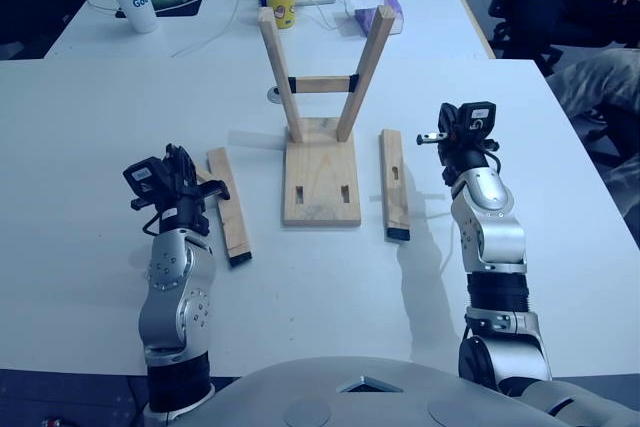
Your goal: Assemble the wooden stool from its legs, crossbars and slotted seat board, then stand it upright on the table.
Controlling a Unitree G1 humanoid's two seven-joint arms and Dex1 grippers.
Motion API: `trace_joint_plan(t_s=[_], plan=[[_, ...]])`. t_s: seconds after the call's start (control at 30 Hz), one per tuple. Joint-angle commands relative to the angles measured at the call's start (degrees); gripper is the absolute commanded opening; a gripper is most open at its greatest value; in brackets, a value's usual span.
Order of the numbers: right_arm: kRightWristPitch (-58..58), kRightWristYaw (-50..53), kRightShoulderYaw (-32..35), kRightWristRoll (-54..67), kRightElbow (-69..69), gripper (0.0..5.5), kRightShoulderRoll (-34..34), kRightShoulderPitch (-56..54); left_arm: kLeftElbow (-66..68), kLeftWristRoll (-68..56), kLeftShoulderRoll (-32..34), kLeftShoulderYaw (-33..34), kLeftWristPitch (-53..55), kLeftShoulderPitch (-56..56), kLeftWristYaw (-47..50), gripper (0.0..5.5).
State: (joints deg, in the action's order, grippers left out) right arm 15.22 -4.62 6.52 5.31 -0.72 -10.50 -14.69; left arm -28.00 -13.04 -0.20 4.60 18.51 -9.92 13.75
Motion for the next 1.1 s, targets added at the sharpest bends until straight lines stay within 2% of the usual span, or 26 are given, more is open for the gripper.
trace_joint_plan(t_s=[0.03, 0.33, 0.73, 1.1], plan=[[0.14, -0.11, 0.09, -0.33, 0.12, 0.0, -0.32, 0.0, 4.38, 3.89, 1.03, -0.09, 3.94, -4.66, 0.24, 0.46], [0.05, 0.2, 0.11, -0.45, -0.13, 0.0, -0.07, -0.47, 6.99, 5.74, 2.19, -1.81, 0.33, -4.06, -5.54, 0.46], [0.21, 0.37, 0.31, -0.35, 0.18, 0.0, 0.13, -0.04, 13.25, 2.24, 1.78, -0.12, -14.25, -8.04, -15.32, 0.46], [0.17, 0.87, 0.51, -0.34, 0.74, 0.0, 0.42, 0.69, 13.64, 4.67, 4.79, -1.3, -17.53, -9.22, -19.23, 0.46]])
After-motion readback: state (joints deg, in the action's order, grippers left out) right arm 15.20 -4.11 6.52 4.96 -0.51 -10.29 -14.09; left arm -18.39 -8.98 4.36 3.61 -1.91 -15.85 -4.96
